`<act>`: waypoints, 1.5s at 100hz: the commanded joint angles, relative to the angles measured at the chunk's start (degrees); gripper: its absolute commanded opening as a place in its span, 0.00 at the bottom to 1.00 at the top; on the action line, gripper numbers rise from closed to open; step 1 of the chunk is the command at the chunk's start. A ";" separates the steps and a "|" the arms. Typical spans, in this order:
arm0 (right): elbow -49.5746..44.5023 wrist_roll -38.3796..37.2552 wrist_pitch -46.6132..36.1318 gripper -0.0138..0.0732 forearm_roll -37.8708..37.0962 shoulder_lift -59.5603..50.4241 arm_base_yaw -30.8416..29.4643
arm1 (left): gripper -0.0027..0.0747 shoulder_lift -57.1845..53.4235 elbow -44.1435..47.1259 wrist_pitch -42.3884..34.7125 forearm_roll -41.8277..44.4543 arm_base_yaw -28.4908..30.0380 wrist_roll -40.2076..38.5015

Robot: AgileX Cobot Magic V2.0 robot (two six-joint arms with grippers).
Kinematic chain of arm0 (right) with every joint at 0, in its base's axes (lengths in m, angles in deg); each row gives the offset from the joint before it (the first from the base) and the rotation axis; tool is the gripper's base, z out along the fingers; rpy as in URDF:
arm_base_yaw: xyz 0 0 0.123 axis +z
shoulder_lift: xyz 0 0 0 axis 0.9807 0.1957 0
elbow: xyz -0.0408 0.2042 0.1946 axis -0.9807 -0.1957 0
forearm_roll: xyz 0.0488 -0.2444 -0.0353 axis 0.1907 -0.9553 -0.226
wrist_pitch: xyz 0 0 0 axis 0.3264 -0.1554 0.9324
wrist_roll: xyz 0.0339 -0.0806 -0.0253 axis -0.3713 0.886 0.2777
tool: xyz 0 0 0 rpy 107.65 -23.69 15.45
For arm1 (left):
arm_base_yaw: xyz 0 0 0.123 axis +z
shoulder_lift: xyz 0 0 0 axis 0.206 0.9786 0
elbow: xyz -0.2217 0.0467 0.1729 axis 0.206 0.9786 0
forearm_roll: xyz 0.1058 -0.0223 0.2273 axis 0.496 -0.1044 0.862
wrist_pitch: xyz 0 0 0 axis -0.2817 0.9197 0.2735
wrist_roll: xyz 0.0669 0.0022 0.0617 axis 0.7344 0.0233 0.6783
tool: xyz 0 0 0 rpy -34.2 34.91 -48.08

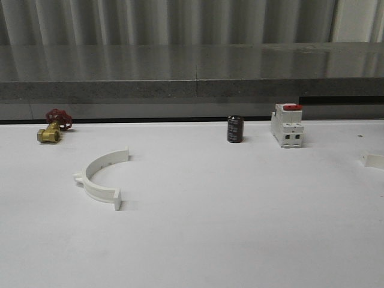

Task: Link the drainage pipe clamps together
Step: 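Grasp the second clamp half with the right gripper and carry it over, then press the held clamp half onto the placed half's ends, right gripper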

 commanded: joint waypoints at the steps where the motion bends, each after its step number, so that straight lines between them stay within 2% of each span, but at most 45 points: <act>1: 1.65 0.14 -1.65 0.45 0.24 -2.56 -0.35 | 0.01 0.57 -1.50 -4.57 0.08 0.10 -0.39; 11: 1.65 0.14 -1.07 0.25 0.24 -2.56 -0.35 | 0.01 0.57 -1.50 -4.57 0.08 0.10 -0.39; 18: 1.65 0.14 -0.55 0.17 0.24 -2.56 -0.35 | 0.01 0.57 -1.50 -4.57 0.08 0.10 -0.39; 25: 1.65 0.14 -0.24 0.14 0.24 -2.93 -0.35 | 0.01 0.57 -1.50 -4.57 0.08 0.10 -0.39; 38: 1.65 0.14 0.67 0.14 0.41 -6.03 0.71 | 0.01 0.57 -1.50 -4.57 0.08 0.10 -0.39; 52: 1.65 -2.23 2.81 0.14 0.62 -10.86 5.05 | 0.01 0.57 -1.50 -4.57 0.08 0.10 -0.39; 82: 2.39 -13.54 6.15 0.14 0.62 -14.07 21.65 | 0.01 0.57 -1.50 -4.57 0.08 0.10 -0.39; 102: 5.91 -18.62 5.98 0.14 0.62 -11.38 31.45 | 0.01 0.57 -1.50 -4.57 0.08 0.10 -0.39; 129: 15.99 -21.70 8.39 0.14 1.07 -1.52 38.36 | 0.01 0.57 -1.50 -4.57 0.08 0.10 -0.39; 150: 27.12 -28.01 11.16 0.14 -0.65 6.55 42.58 | 0.01 0.57 -1.50 -4.57 0.08 0.10 -0.39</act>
